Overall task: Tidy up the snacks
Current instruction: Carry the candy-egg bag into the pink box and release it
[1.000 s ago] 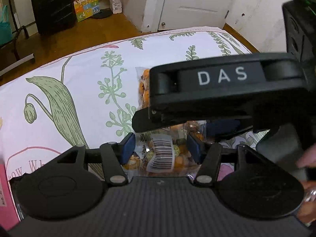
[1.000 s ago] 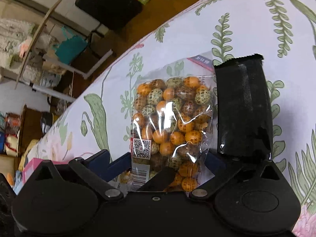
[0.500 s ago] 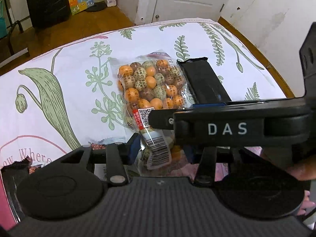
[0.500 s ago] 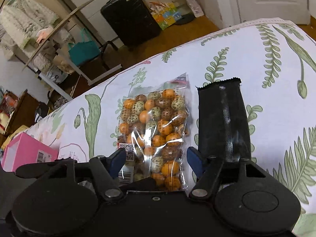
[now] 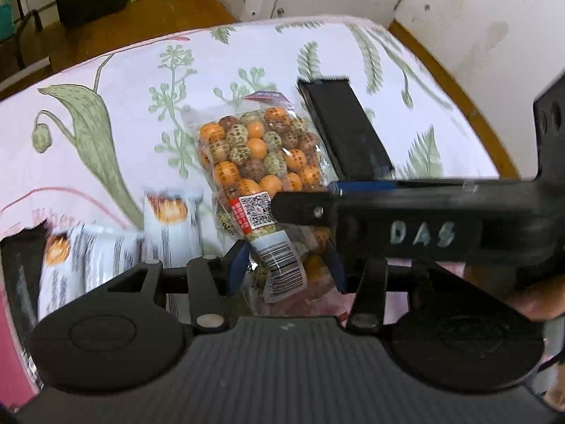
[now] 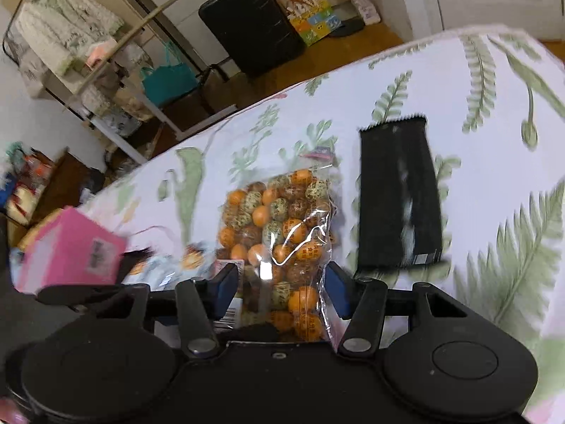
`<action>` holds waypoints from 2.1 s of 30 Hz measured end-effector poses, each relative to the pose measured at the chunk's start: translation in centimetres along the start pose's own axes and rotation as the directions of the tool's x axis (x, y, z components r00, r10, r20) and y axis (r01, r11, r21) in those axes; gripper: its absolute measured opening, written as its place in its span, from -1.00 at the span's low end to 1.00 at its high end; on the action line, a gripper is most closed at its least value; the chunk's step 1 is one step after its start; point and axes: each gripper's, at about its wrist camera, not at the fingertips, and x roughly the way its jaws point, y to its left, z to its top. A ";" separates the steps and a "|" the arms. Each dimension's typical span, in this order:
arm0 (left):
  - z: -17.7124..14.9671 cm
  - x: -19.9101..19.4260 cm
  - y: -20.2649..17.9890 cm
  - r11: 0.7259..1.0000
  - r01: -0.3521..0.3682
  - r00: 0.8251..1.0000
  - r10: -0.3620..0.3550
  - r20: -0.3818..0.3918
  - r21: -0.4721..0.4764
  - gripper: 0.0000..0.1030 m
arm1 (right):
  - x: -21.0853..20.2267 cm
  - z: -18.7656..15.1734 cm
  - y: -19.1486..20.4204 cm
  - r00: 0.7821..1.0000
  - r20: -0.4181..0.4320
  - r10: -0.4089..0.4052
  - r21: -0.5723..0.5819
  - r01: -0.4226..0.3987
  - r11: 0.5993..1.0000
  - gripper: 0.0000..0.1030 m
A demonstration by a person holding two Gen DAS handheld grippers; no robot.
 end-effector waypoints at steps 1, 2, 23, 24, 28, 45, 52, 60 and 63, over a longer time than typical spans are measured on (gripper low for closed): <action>-0.4 -0.4 -0.3 1.000 0.001 1.000 -0.001 -0.016 -0.005 -0.09 | -0.3 -0.3 0.1 1.000 -0.008 0.008 0.013 -0.008 1.000 0.17; -0.8 -0.7 -0.3 1.000 0.010 1.000 -0.011 -0.029 -0.020 -0.08 | -0.6 -0.6 0.4 1.000 -0.015 0.010 0.014 -0.010 1.000 0.19; -7.5 -14.8 -1.5 1.000 0.018 0.999 -0.017 0.037 -0.014 -0.08 | -9.2 -6.3 10.8 0.996 -0.089 -0.007 -0.148 -0.006 0.989 0.24; -7.8 -15.5 -1.4 1.000 0.015 0.999 -0.014 0.045 -0.015 -0.08 | -9.5 -6.5 11.4 0.996 -0.089 -0.004 -0.157 -0.010 0.988 0.24; -9.2 -18.4 -1.1 1.000 -0.005 0.997 0.006 0.071 -0.017 -0.08 | -10.7 -7.2 14.4 0.995 -0.096 -0.004 -0.202 -0.015 0.979 0.23; -13.5 -27.2 4.5 0.984 -0.130 0.962 0.154 0.224 -0.118 -0.08 | -9.8 -7.6 26.0 0.992 -0.117 0.053 -0.375 -0.094 0.922 0.22; -13.2 -29.3 9.9 0.963 -0.215 0.937 0.250 0.242 -0.162 -0.08 | -5.6 -5.6 30.6 0.975 -0.175 0.134 -0.400 -0.194 0.896 0.17; -10.8 -25.4 16.7 0.938 -0.288 0.919 0.328 0.218 -0.195 -0.08 | 2.5 -3.0 32.7 0.962 -0.247 0.119 -0.370 -0.207 0.906 0.16; -10.1 -23.2 19.2 0.930 -0.275 0.930 0.322 0.177 -0.243 -0.08 | 6.1 -2.3 33.1 0.952 -0.300 0.062 -0.369 -0.176 0.913 0.15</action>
